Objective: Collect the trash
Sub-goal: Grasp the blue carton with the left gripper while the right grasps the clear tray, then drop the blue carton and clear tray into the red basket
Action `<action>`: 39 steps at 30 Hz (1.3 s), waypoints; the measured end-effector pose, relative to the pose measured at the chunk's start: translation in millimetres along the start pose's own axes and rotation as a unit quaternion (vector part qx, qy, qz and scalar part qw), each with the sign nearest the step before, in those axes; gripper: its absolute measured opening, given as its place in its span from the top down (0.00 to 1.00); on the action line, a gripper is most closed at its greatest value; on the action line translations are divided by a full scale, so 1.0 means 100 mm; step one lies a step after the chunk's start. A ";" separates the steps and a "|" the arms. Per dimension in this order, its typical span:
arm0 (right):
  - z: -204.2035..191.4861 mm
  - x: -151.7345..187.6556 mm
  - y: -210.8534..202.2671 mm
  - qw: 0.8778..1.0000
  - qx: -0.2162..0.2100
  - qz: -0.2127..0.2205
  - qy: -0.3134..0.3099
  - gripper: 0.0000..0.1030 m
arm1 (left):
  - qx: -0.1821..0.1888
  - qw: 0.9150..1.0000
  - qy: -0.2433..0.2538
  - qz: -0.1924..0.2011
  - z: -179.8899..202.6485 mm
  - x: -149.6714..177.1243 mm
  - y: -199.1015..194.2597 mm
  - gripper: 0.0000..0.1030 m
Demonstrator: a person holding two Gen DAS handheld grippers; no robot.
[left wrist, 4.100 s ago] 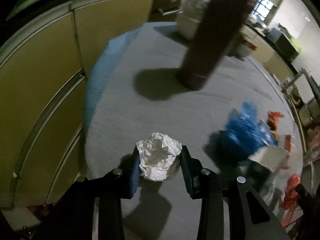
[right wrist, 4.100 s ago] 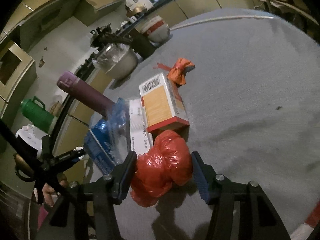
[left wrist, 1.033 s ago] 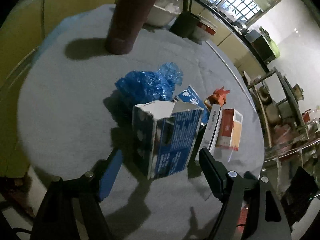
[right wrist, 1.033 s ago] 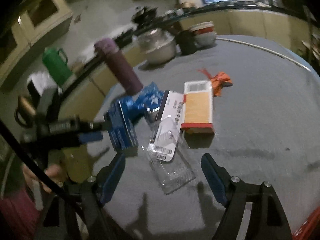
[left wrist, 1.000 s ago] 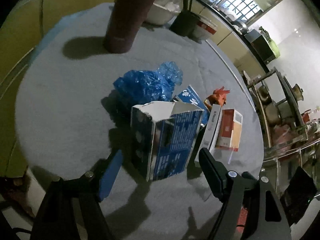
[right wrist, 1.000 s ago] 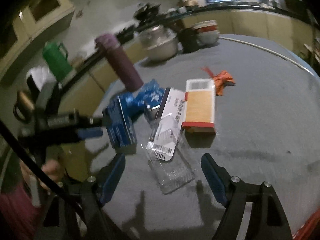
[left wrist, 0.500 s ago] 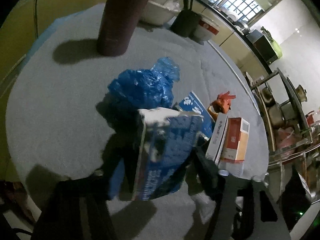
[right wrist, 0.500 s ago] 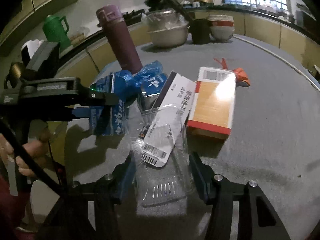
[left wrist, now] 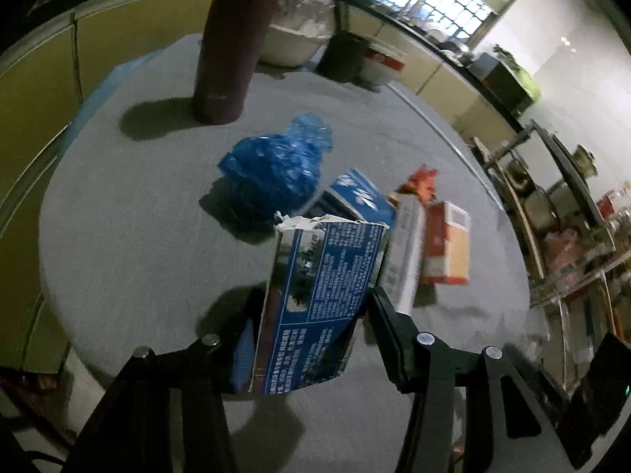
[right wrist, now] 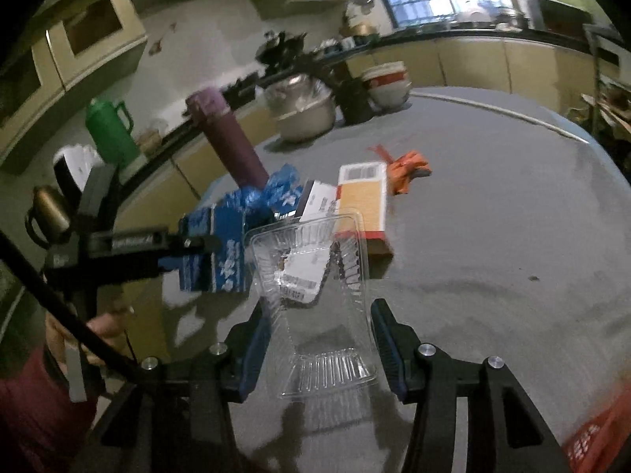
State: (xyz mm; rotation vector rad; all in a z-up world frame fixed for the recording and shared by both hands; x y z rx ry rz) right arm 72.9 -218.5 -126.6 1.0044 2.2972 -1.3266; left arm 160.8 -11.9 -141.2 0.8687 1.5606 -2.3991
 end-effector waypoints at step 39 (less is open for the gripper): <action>2.67 0.93 -3.00 0.905 0.067 0.245 0.340 0.45 | 0.194 0.903 0.377 -0.068 4.00 0.85 0.24 0.46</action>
Point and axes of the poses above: each gripper's, at about its wrist camera, not at the fingertips, and y roughly the way its jaws point, z to its right, x to its underside, the point moved 6 cm from there along y, roughly the way its jaws point, and after that the axes turned 13 degrees about y, right-handed, at the moved point
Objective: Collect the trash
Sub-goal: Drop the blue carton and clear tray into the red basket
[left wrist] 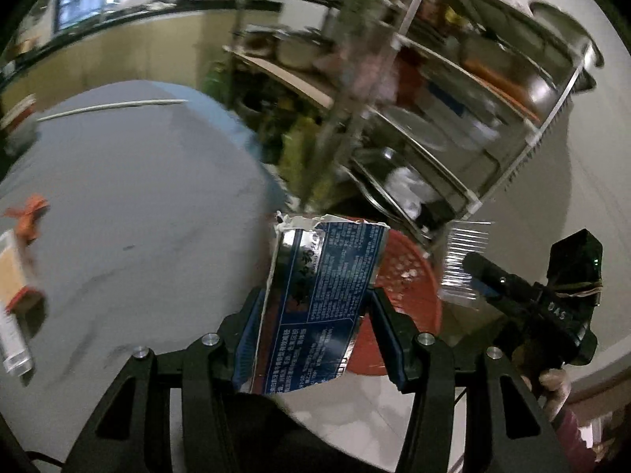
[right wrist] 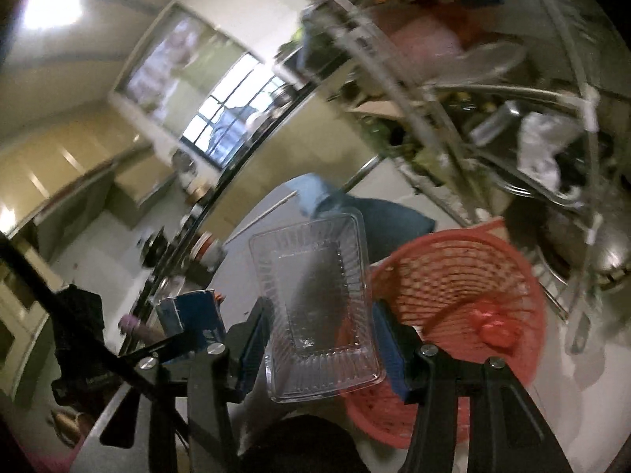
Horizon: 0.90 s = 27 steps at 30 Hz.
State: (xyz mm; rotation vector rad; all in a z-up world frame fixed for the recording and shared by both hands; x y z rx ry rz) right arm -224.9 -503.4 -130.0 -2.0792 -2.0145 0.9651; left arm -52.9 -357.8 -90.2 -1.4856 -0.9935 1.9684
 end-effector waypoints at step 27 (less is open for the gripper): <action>-0.38 0.23 0.23 0.999 -0.014 -0.019 -0.024 0.27 | -0.234 0.971 0.040 -0.034 -0.43 0.28 -0.32 0.33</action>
Point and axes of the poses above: each gripper's, at about its wrist camera, not at the fingertips, and y roughly the way its jaws point, z to its right, x to its underside, the point moved 6 cm from there along y, roughly the way its jaws point, and after that the axes turned 13 degrees about y, right-handed, at the moved point
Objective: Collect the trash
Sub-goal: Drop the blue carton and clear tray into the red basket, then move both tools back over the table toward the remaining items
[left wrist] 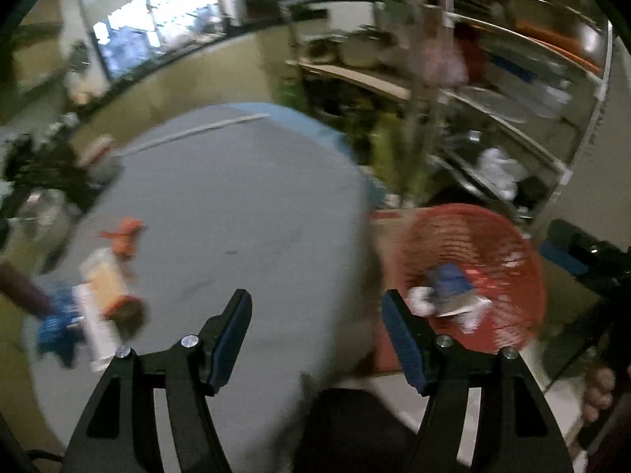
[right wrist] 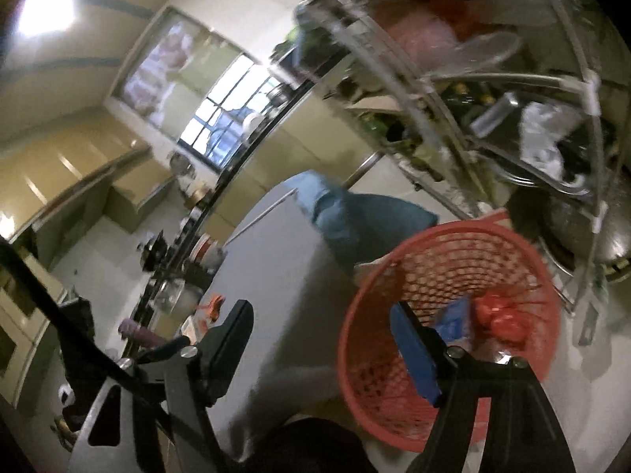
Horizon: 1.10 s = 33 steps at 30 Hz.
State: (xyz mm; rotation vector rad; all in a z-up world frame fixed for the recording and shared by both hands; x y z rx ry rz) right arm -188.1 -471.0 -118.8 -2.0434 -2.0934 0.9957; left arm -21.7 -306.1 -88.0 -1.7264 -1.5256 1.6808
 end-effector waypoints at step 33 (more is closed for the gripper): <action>-1.68 1.14 0.94 0.975 -0.062 -0.137 -0.164 0.27 | -0.141 0.980 -0.142 -0.025 -1.48 1.32 -0.56 0.33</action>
Point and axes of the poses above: each gripper's, at about its wrist camera, not at the fingertips, and y roughly the way its jaws point, z to its right, x to its underside, the point moved 6 cm from there along y, roughly the way its jaws point, and after that the axes turned 13 degrees about y, right-handed, at the moved point
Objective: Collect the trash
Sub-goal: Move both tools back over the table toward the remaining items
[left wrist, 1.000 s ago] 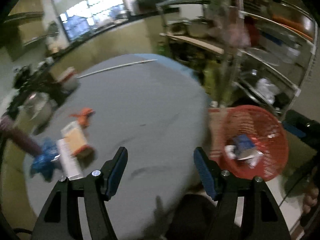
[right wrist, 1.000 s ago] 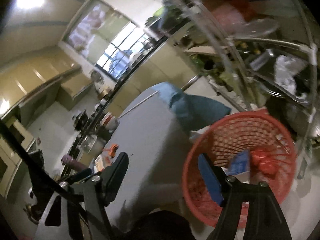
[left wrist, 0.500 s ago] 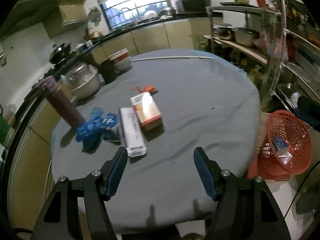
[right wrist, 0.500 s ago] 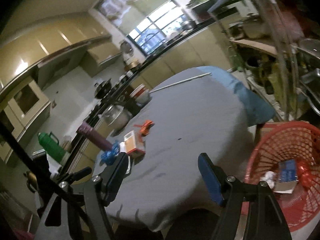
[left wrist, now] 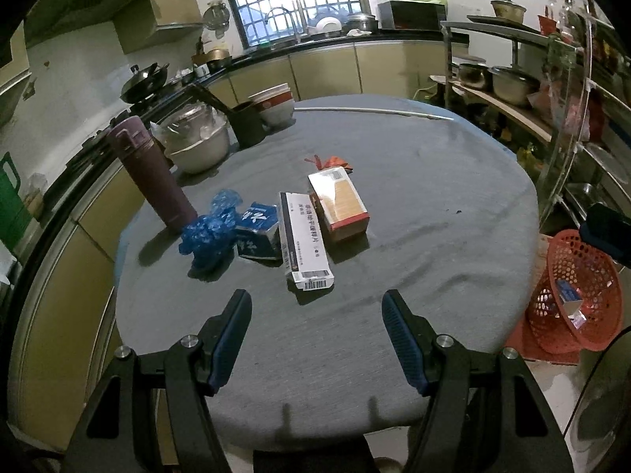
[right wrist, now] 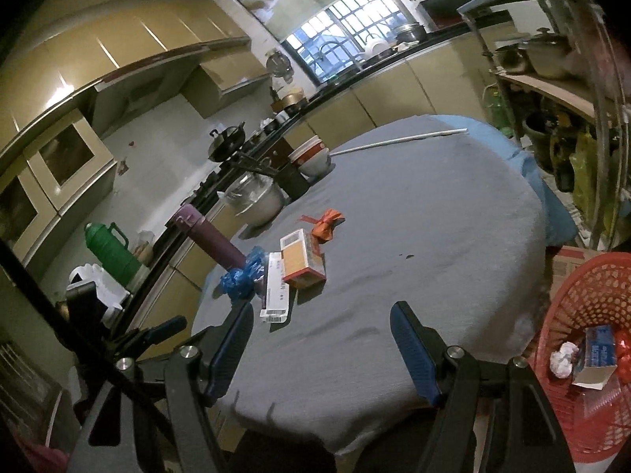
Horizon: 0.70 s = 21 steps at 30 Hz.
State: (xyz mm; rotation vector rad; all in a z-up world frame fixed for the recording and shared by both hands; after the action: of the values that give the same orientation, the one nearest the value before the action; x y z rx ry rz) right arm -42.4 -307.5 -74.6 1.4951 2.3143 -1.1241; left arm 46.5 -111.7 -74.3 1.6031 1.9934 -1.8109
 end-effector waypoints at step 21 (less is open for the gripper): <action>-0.37 0.12 0.40 0.999 -0.014 -0.034 -0.036 0.27 | -0.019 0.999 -0.043 -0.009 -0.41 0.22 0.03 0.33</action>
State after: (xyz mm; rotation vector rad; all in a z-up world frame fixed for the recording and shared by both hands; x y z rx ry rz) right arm -5.6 -265.8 -74.0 1.3523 2.3397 -1.1376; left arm 61.8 -67.5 -76.0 1.4752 1.9974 -1.8049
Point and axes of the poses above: each gripper's, at about its wrist camera, not at the fingertips, and y roughly the way its jaws point, z to its right, x to its underside, the point moved 6 cm from there along y, roughly the way its jaws point, and after that the axes turned 13 degrees about y, right-handed, at the moved point
